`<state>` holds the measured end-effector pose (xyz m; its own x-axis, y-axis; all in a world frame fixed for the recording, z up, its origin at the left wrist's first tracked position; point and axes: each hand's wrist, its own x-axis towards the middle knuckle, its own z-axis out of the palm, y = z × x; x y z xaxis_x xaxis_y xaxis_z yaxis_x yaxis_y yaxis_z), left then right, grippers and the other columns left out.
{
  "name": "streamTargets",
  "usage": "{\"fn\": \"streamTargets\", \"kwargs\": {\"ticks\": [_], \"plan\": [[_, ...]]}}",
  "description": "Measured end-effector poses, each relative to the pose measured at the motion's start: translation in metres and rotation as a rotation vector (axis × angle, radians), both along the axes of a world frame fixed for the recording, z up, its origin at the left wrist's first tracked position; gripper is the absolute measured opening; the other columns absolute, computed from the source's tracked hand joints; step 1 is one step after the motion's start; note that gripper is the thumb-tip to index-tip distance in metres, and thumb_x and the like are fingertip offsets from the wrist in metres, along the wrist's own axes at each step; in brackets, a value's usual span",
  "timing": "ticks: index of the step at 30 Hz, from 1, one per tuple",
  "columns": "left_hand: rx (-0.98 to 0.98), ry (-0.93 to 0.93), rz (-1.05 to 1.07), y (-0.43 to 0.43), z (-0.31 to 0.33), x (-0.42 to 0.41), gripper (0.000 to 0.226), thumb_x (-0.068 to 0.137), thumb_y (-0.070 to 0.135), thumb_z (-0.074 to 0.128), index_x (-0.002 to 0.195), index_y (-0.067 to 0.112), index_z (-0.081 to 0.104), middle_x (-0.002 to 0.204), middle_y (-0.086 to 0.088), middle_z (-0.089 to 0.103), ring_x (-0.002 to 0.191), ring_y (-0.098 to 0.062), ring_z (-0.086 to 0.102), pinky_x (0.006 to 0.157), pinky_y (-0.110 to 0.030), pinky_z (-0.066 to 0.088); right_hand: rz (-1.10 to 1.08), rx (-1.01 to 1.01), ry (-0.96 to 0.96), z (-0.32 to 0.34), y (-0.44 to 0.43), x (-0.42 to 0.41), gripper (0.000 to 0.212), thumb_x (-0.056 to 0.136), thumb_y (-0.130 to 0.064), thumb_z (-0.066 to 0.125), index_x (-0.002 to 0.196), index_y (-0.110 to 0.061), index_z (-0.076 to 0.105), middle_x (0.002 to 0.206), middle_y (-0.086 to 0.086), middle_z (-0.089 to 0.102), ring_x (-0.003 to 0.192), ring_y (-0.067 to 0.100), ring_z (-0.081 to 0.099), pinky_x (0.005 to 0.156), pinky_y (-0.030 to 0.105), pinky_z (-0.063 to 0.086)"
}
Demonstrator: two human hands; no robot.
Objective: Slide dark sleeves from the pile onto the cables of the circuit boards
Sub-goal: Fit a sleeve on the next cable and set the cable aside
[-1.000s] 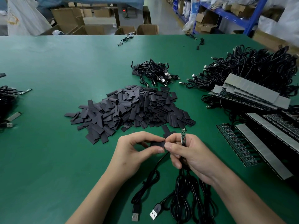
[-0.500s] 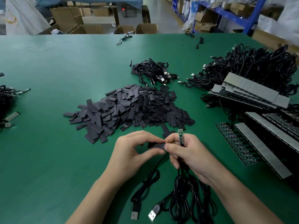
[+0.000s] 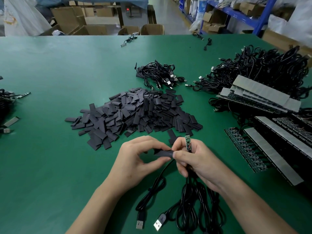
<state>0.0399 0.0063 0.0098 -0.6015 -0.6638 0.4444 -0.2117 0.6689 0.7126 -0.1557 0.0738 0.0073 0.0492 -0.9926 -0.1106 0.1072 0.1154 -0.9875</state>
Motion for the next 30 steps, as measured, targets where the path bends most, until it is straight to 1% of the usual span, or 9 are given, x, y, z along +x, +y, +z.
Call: {"fn": "streamTargets", "kwargs": {"ticks": [4,8,10,13,15,19,23,26,30], "plan": [[0.005,-0.006,-0.003,0.001,0.0,0.0,0.015,0.085,0.026,0.084,0.1,0.023,0.079,0.095,0.012,0.073,0.089,-0.014,0.07,0.074,-0.037,0.054,0.004,0.002,0.013,0.001,0.0,0.0,0.013,0.082,-0.012,0.062,0.075,-0.023,0.063,0.052,0.001,0.045,0.04,0.016,0.045,0.056,0.022,0.043],[0.002,0.0,-0.003,0.0,0.0,0.0,0.016,0.085,0.023,0.085,0.1,0.023,0.079,0.094,0.012,0.073,0.088,-0.014,0.07,0.071,-0.037,0.054,0.015,0.009,0.008,0.001,0.001,0.0,0.012,0.084,-0.012,0.062,0.077,-0.022,0.063,0.054,0.001,0.046,0.042,0.016,0.046,0.056,0.02,0.043],[0.007,0.009,-0.007,-0.001,0.0,0.0,0.015,0.085,0.023,0.085,0.099,0.022,0.079,0.094,0.011,0.074,0.088,-0.014,0.07,0.072,-0.034,0.054,0.021,0.01,0.006,0.001,0.001,-0.001,0.011,0.085,-0.013,0.063,0.078,-0.021,0.064,0.054,0.0,0.046,0.042,0.015,0.046,0.055,0.02,0.043],[0.012,0.022,-0.002,-0.002,-0.001,0.001,0.014,0.086,0.024,0.084,0.099,0.024,0.079,0.093,0.013,0.074,0.087,-0.012,0.07,0.071,-0.021,0.049,0.025,0.009,0.014,0.002,0.002,-0.001,0.009,0.086,-0.015,0.065,0.08,-0.021,0.065,0.055,0.0,0.046,0.042,0.015,0.047,0.053,0.02,0.043],[0.045,0.053,0.013,-0.003,-0.002,0.002,0.012,0.086,0.028,0.082,0.097,0.024,0.079,0.092,0.013,0.074,0.086,-0.013,0.07,0.069,-0.02,0.048,0.031,0.004,0.03,0.003,0.002,-0.001,0.006,0.088,-0.02,0.065,0.083,-0.022,0.064,0.058,-0.001,0.047,0.046,0.016,0.047,0.056,0.021,0.045],[0.149,0.156,0.063,-0.006,-0.003,0.004,0.014,0.083,0.035,0.079,0.096,0.028,0.079,0.094,0.013,0.076,0.09,-0.014,0.071,0.069,-0.026,0.052,0.062,0.019,-0.135,0.005,0.004,-0.003,0.02,0.095,-0.035,0.045,0.093,-0.016,0.048,0.067,0.001,0.046,0.054,0.018,0.045,0.061,0.028,0.045],[0.254,0.22,0.085,-0.007,-0.003,0.004,0.016,0.081,0.04,0.078,0.096,0.034,0.078,0.095,0.013,0.078,0.091,-0.013,0.072,0.073,-0.027,0.053,0.078,-0.002,-0.214,0.008,0.005,0.0,0.019,0.096,-0.03,0.031,0.088,-0.014,0.037,0.066,0.003,0.041,0.052,0.018,0.038,0.059,0.029,0.04],[0.29,0.255,0.086,-0.007,-0.002,0.003,0.016,0.08,0.04,0.077,0.096,0.037,0.078,0.095,0.011,0.079,0.089,-0.011,0.072,0.074,-0.024,0.053,0.086,-0.029,-0.176,0.012,0.005,0.002,0.018,0.098,-0.025,0.036,0.084,-0.014,0.04,0.064,0.004,0.043,0.049,0.019,0.04,0.056,0.029,0.039],[0.307,0.27,0.085,-0.007,-0.001,0.003,0.014,0.08,0.039,0.077,0.094,0.04,0.079,0.093,0.011,0.079,0.085,-0.007,0.071,0.073,-0.027,0.054,0.092,-0.046,-0.057,0.017,0.006,0.001,0.021,0.099,-0.023,0.047,0.08,-0.014,0.054,0.062,0.003,0.047,0.047,0.018,0.044,0.052,0.024,0.041]]}}
